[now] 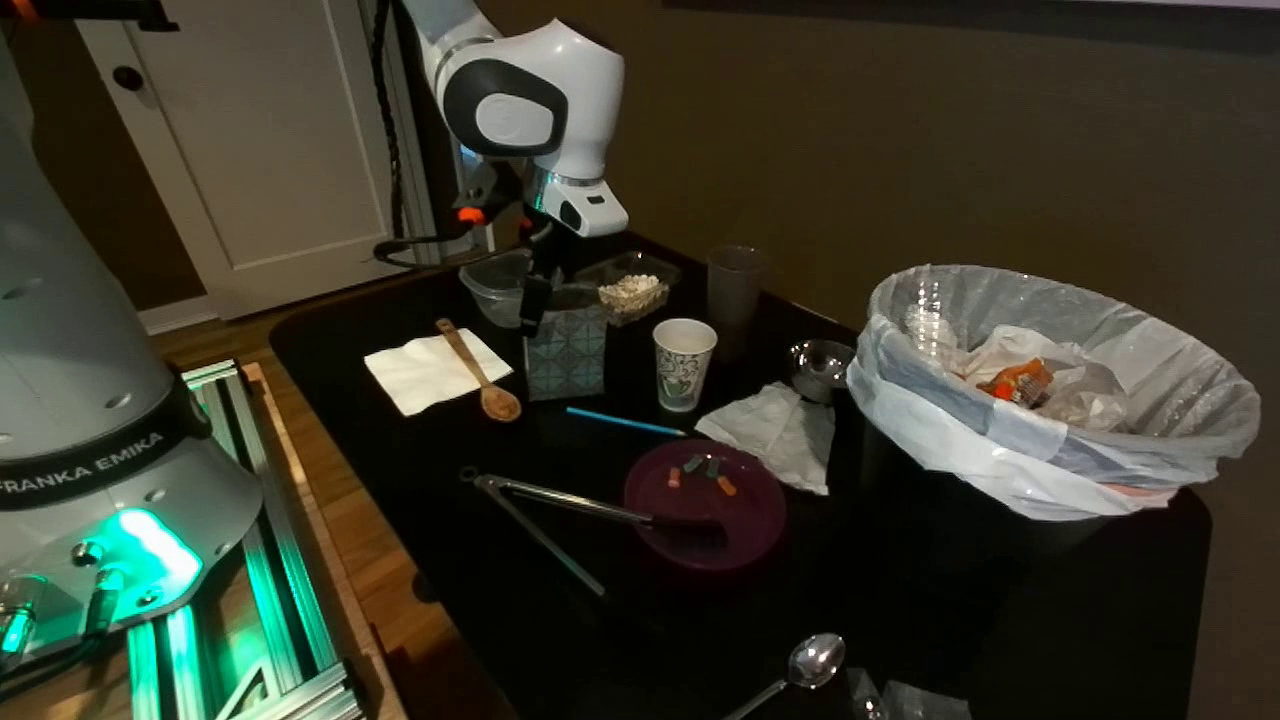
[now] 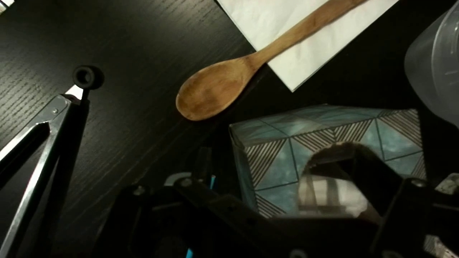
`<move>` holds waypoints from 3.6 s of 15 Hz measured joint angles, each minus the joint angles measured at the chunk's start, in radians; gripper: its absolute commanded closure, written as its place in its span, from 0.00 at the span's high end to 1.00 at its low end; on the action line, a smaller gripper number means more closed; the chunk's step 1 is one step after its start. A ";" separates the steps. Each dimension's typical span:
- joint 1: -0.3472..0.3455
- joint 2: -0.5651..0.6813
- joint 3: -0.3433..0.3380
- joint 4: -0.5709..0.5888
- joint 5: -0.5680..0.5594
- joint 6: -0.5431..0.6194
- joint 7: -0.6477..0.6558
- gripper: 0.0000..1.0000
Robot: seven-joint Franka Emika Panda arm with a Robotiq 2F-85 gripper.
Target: Move the box of tissues closer to the wall
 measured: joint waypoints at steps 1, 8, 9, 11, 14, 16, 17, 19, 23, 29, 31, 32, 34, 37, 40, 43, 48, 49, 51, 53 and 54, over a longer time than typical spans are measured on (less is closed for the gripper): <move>0.001 0.001 -0.010 0.000 -0.023 0.000 0.013 1.00; 0.014 0.006 -0.051 0.022 -0.176 0.047 0.069 0.72; 0.020 0.009 -0.051 0.030 -0.182 0.047 0.069 0.70; 0.030 0.021 -0.051 0.045 -0.196 0.047 0.069 0.56; 0.038 0.050 -0.055 0.061 -0.232 0.044 0.075 0.31; 0.042 0.074 -0.060 0.073 -0.253 0.040 0.080 0.17; 0.045 0.086 -0.062 0.080 -0.261 0.039 0.081 0.08; 0.055 0.103 -0.071 0.092 -0.279 0.036 0.087 0.00; 0.073 0.103 -0.079 0.106 -0.295 0.031 0.098 0.01; 0.074 -0.073 -0.074 0.033 -0.286 0.040 0.128 0.01; 0.074 -0.151 -0.070 0.019 -0.293 0.049 0.166 0.01; 0.073 -0.184 -0.065 0.022 -0.304 0.049 0.188 0.01; 0.066 -0.235 -0.047 0.051 -0.358 0.040 0.246 0.01; 0.045 -0.266 0.002 0.168 -0.507 -0.059 0.364 0.01; 0.045 -0.257 0.029 0.259 -0.526 -0.152 0.375 0.06; 0.039 -0.256 0.027 0.242 -0.526 -0.150 0.374 0.06; 0.034 -0.257 0.030 0.251 -0.561 -0.149 0.387 0.01; 0.031 -0.257 0.033 0.268 -0.605 -0.149 0.396 0.01; 0.029 -0.249 0.043 0.337 -0.713 -0.176 0.396 0.01; 0.032 -0.223 0.062 0.447 -0.795 -0.254 0.365 0.01; 0.037 -0.204 0.072 0.509 -0.822 -0.293 0.335 0.01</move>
